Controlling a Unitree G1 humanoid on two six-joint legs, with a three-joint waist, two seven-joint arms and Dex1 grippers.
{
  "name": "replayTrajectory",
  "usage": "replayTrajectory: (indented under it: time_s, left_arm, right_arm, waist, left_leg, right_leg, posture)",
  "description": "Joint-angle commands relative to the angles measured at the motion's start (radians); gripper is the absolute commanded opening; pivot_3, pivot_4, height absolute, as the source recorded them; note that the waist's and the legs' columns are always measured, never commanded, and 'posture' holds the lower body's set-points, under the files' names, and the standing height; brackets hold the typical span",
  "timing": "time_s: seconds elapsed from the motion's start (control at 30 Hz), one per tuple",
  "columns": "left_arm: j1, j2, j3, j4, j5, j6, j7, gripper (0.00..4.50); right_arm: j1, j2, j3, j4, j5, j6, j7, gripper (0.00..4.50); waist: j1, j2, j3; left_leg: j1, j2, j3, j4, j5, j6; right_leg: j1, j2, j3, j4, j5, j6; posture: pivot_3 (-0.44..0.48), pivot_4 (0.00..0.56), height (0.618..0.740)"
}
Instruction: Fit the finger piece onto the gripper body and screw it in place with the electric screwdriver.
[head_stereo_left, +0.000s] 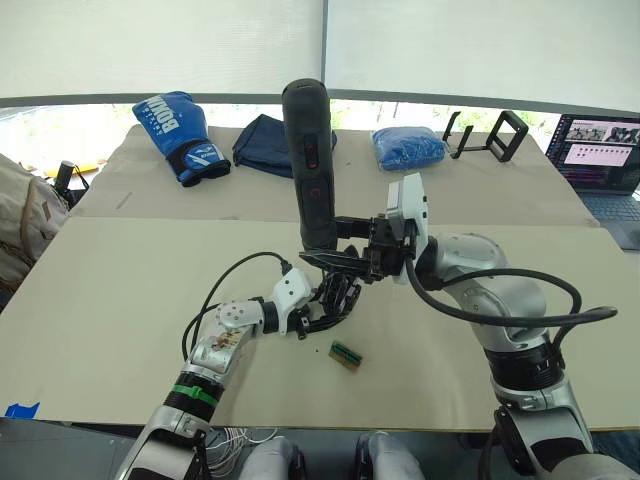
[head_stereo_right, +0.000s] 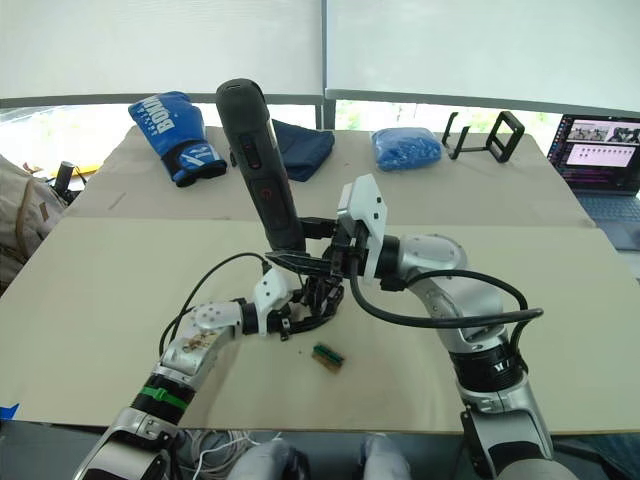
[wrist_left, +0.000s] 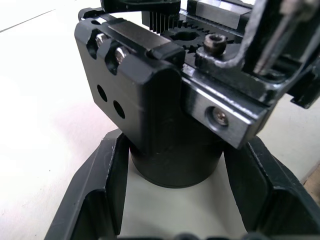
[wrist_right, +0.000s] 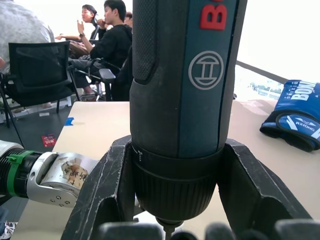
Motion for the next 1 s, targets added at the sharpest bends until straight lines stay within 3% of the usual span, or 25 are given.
replayTrajectory:
  time_s: [0.03, 1.0]
  left_arm:
    - [0.026, 0.003, -0.042, 0.018, 0.017, 0.031, -0.016, 2.28]
    - [0.039, 0.005, -0.049, 0.001, 0.016, 0.042, -0.019, 2.28]
  right_arm:
    - [-0.04, 0.005, -0.025, -0.052, 0.034, -0.009, 0.002, 1.94]
    - [-0.126, -0.019, -0.015, -0.054, 0.078, 0.127, -0.03, 1.94]
  waist:
    - [0.0, 0.0, 0.0]
    - [0.0, 0.0, 0.0]
  left_leg:
    - [0.0, 0.0, 0.0, 0.0, 0.0, 0.0]
    - [0.0, 0.0, 0.0, -0.002, 0.0, 0.0]
  right_leg:
    - [0.0, 0.0, 0.0, 0.0, 0.0, 0.0]
    - [0.0, -0.001, -0.001, -0.001, 0.0, 0.0]
  posture:
    - [0.0, 0.15, 0.74]
    - [0.0, 0.15, 0.74]
